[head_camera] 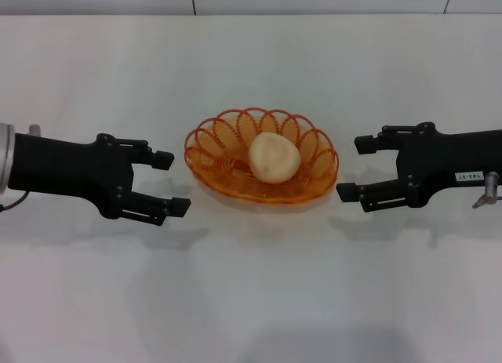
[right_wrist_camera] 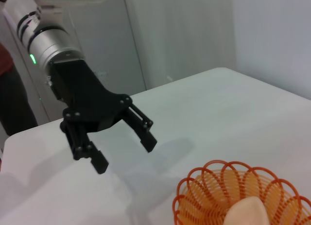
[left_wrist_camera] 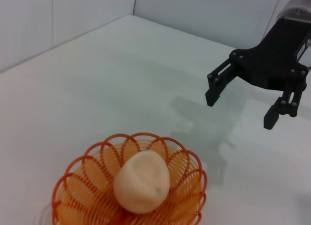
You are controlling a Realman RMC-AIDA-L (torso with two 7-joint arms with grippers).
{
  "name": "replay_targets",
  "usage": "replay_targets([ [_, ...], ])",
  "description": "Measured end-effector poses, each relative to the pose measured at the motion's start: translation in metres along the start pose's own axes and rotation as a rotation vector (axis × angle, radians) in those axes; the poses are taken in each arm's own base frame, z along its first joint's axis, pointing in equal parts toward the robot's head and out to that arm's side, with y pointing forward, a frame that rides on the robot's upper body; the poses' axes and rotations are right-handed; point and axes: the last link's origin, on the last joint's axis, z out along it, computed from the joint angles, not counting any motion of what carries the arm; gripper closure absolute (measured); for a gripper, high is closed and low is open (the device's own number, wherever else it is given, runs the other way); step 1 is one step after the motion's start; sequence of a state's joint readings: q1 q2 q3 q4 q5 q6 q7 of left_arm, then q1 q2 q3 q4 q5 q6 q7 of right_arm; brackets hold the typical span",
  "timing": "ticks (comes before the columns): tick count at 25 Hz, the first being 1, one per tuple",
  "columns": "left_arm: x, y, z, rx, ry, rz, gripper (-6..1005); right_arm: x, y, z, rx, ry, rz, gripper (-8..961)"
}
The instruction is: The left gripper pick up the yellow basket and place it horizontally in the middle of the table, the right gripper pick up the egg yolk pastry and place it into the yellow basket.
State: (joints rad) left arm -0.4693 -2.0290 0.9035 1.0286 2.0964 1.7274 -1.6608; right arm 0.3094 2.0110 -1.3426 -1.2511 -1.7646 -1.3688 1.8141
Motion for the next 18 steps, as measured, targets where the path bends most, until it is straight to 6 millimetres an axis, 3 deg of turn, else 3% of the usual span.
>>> replay_targets([
  [18, 0.009, 0.001, 0.010, -0.021, 0.022, 0.046, 151, 0.001, 0.000, 0.000, -0.010, 0.011, -0.017, 96],
])
